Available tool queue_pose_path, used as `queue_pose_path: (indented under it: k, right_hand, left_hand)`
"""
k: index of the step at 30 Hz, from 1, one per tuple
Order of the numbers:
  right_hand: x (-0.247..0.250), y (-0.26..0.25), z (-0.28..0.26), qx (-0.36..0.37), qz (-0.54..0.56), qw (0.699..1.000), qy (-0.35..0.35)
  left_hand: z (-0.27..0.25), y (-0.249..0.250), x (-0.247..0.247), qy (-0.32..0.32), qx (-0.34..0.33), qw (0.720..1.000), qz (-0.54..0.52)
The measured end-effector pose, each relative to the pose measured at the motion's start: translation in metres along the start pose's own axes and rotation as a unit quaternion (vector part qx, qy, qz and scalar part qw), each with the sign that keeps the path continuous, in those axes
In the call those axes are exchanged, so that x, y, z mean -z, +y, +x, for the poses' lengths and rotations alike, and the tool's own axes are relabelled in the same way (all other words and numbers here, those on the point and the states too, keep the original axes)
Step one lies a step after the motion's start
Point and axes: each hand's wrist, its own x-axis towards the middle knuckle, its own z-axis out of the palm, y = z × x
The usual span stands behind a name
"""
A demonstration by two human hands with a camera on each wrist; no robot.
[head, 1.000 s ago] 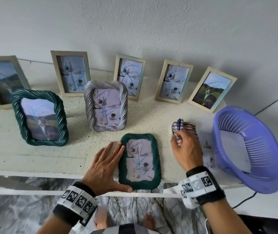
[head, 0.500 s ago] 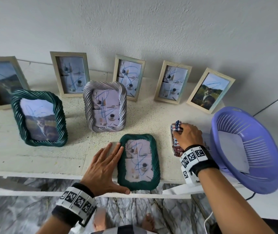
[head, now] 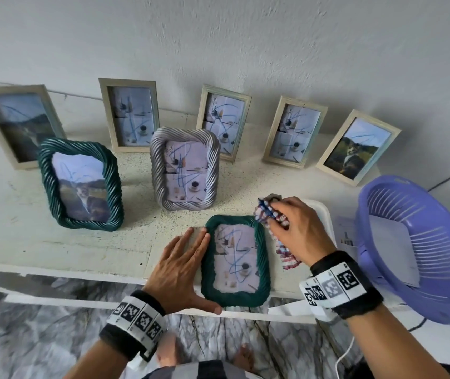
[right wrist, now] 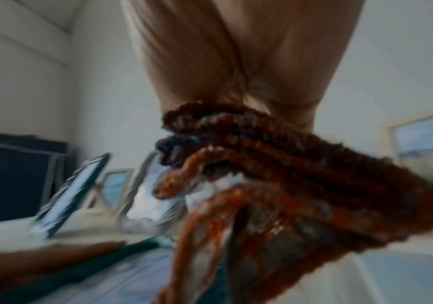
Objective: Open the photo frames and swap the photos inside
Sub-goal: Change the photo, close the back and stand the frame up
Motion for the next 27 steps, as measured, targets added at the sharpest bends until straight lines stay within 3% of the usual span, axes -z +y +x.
queue_pose_path:
  k: [3, 7, 10, 17, 22, 27]
  right_hand:
    - [-0.034, -0.017, 0.0, 0.069, -0.029, 0.993, -0.091]
    - [-0.073, -0.025, 0.006, 0.089, -0.122, 0.977, -0.151]
    - [-0.08, -0.032, 0.005, 0.072, -0.12, 0.978, -0.154]
    - [-0.063, -0.024, -0.012, 0.147, -0.103, 0.966, -0.189]
    - [-0.068, -0.033, 0.004, 0.102, -0.115, 0.975, -0.162]
    - [-0.074, -0.035, -0.013, 0.16, -0.096, 0.965, -0.184]
  left_hand:
    - [0.0, 0.0, 0.0, -0.003, -0.002, 1.0, -0.003]
    - [0.0, -0.001, -0.001, 0.002, -0.002, 1.0, 0.001]
    - [0.0, 0.0, -0.001, 0.006, 0.002, 1.0, 0.002]
    - [0.001, 0.0, 0.0, 0.002, -0.003, 1.0, -0.001]
    - [0.0, 0.001, 0.0, 0.0, 0.001, 1.0, -0.006]
    - [0.0, 0.002, 0.001, -0.003, 0.0, 1.0, -0.004]
